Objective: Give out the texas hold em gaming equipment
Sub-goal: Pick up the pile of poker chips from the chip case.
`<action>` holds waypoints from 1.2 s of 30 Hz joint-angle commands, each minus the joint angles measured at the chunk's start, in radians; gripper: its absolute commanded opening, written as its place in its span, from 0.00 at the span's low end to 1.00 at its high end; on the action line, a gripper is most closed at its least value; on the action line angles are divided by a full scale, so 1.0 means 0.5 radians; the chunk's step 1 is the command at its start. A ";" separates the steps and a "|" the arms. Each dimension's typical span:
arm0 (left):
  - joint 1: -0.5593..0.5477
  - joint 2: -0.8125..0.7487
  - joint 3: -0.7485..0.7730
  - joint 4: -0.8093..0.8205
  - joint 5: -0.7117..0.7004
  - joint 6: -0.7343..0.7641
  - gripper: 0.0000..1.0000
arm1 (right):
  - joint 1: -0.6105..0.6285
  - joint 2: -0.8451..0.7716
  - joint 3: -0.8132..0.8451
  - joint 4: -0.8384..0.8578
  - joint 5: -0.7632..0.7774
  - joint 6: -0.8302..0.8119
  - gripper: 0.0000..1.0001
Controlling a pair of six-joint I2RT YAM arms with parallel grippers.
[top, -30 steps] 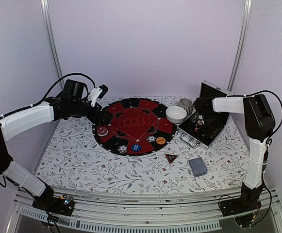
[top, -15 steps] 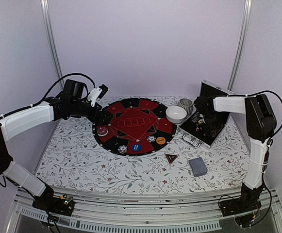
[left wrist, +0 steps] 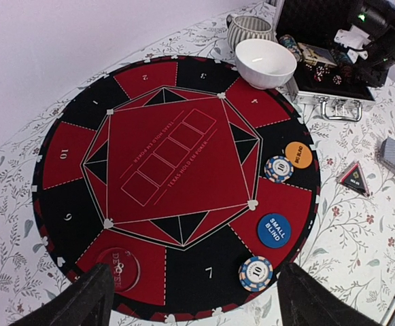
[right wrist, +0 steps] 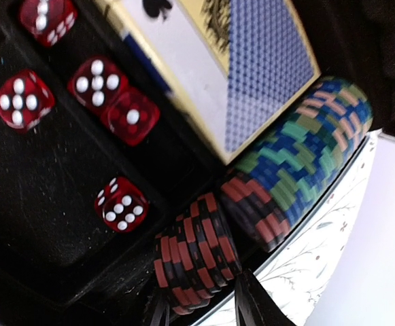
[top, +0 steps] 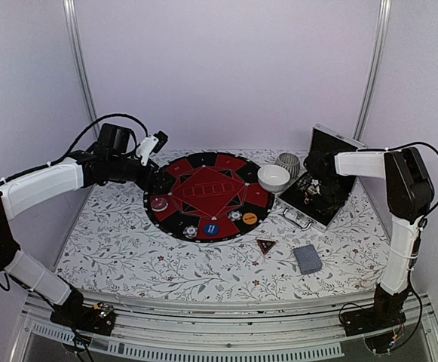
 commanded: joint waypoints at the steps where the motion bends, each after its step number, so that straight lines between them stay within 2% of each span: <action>1: 0.026 0.007 0.012 0.015 0.058 -0.007 0.86 | -0.001 -0.019 -0.045 0.007 -0.090 0.042 0.35; 6: 0.026 0.008 0.010 0.012 0.075 -0.008 0.86 | -0.003 -0.003 -0.045 0.017 0.025 0.006 0.35; 11: 0.025 0.009 0.009 0.012 0.078 -0.008 0.86 | -0.028 0.012 -0.007 0.123 0.004 -0.128 0.37; 15: 0.026 0.005 0.010 0.009 0.078 -0.008 0.86 | -0.063 0.016 0.023 0.197 -0.085 -0.269 0.39; 20: 0.028 0.004 0.007 0.009 0.073 -0.007 0.86 | -0.115 0.000 0.032 0.243 -0.123 -0.285 0.40; 29: 0.028 -0.004 0.004 0.008 0.075 -0.003 0.86 | -0.131 -0.146 -0.045 0.443 -0.480 -0.397 0.41; 33: 0.030 0.003 0.001 0.010 0.077 -0.004 0.86 | -0.132 -0.160 -0.053 0.435 -0.531 -0.406 0.39; 36: 0.029 0.005 0.001 0.011 0.083 -0.001 0.86 | -0.132 -0.134 -0.049 0.378 -0.425 -0.364 0.38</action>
